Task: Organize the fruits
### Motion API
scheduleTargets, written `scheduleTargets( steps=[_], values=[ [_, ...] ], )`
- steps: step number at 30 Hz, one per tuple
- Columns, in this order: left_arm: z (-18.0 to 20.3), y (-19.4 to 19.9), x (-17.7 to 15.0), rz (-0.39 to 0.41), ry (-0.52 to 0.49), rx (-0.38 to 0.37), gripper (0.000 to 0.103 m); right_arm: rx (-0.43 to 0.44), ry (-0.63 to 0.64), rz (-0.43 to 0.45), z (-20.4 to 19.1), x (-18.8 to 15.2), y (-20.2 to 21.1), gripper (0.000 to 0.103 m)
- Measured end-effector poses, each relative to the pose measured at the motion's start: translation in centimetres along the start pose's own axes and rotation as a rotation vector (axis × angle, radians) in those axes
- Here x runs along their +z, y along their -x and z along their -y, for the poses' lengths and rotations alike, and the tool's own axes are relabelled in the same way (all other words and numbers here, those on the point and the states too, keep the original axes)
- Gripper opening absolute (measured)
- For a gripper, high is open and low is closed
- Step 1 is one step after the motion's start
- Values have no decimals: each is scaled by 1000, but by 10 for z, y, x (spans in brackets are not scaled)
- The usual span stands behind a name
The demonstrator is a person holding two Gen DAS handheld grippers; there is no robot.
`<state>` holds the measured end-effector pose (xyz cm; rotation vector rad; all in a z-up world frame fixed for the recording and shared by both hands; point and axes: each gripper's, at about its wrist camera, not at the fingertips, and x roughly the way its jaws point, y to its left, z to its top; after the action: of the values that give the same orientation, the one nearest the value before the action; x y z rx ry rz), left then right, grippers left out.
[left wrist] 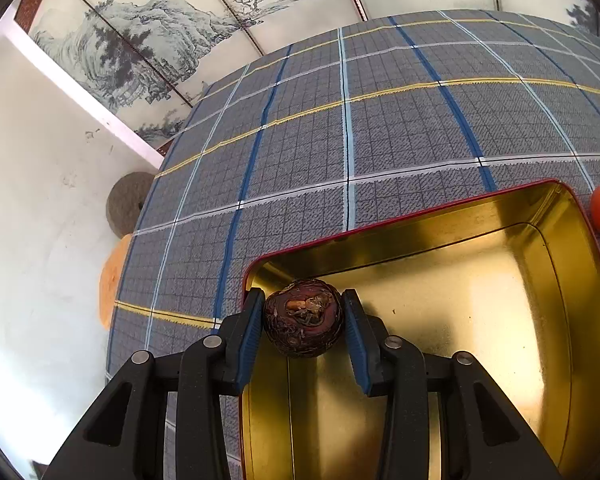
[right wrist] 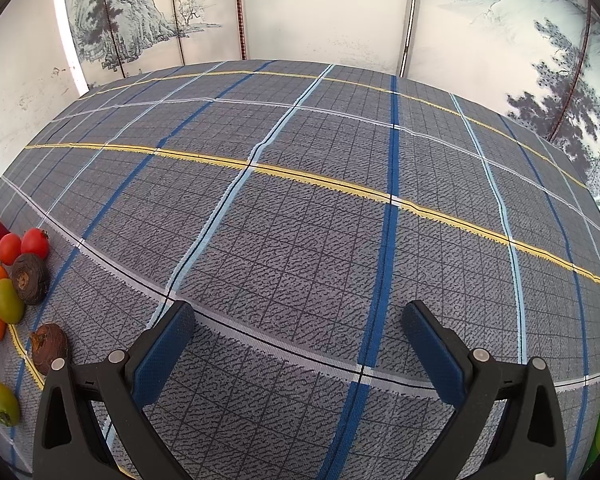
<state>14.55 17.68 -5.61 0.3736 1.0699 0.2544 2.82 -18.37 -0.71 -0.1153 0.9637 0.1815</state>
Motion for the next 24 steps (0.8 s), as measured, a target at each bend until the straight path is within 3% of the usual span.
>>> scheduleTargets(
  steps=[8, 14, 17, 20, 24],
  values=[
    [-6, 11, -3, 27, 45, -34, 47, -8, -17, -1, 1, 1, 0, 103],
    [-13, 50, -17, 73, 118, -65, 48, 1, -18, 4, 3, 0, 1, 103],
    [-15, 75, -31, 95, 162, -81, 50, 27, -66, 64, 10, -10, 19, 102],
    [-12, 99, -48, 109, 195, -112, 52, 122, -86, 165, 4, -27, 59, 102],
    [6, 123, -68, 124, 198, -153, 54, 329, 48, 242, -40, -54, 114, 101]
  ],
)
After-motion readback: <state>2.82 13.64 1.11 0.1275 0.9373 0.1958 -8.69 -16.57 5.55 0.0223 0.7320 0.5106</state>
